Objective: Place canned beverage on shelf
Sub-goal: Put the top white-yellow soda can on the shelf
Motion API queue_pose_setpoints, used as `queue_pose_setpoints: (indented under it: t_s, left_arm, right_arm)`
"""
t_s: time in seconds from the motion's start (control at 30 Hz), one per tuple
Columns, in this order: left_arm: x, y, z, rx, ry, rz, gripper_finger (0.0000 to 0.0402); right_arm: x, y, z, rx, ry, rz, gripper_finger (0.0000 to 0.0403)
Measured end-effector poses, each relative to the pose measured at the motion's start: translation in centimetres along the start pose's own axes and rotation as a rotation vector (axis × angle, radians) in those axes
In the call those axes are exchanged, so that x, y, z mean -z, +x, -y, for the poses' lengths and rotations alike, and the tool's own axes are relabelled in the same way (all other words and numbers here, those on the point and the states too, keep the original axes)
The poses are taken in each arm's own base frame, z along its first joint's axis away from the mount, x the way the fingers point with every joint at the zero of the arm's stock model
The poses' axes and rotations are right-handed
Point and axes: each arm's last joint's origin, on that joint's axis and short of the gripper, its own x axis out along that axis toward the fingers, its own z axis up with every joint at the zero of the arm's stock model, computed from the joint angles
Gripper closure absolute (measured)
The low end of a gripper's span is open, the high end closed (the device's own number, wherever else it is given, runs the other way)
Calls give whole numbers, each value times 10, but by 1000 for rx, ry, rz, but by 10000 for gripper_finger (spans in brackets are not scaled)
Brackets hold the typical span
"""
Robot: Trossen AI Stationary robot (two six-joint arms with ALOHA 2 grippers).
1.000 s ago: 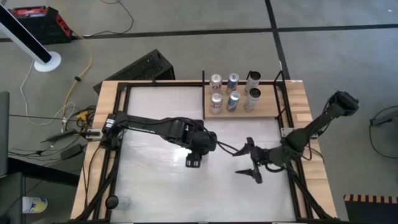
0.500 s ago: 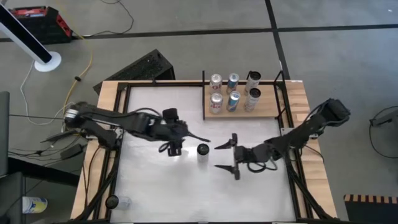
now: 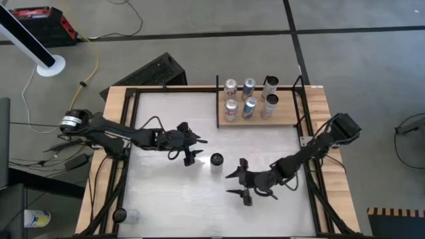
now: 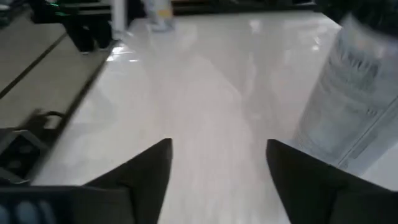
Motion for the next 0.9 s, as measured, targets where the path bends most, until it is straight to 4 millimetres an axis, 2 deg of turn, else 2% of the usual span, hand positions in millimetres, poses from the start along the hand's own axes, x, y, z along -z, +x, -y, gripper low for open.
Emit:
queue_pose_setpoints:
  t_s: [0.1,0.2,0.4,0.47,0.6,0.63,0.77,0.9]
  left_arm:
    - [11,18,4,22,-6,0,126]
    - [24,35,8,27,13,-18,150]
    - [41,59,12,19,33,-3,247]
    - [43,64,13,18,29,19,290]
    - [44,67,13,32,52,32,379]
    - [43,67,13,36,53,39,390]
    - [39,66,14,84,57,72,395]
    - [37,66,17,137,58,76,401]
  right_arm:
    - [13,14,7,35,41,-36,163]
    - [25,27,14,47,69,-69,225]
    - [46,44,24,84,89,-121,379]
    - [50,48,26,85,91,-128,385]
    - [52,56,30,74,113,-98,370]
    - [54,57,32,80,110,-105,371]
    - [56,61,38,97,120,-100,388]
    - [55,63,44,113,127,-98,385]
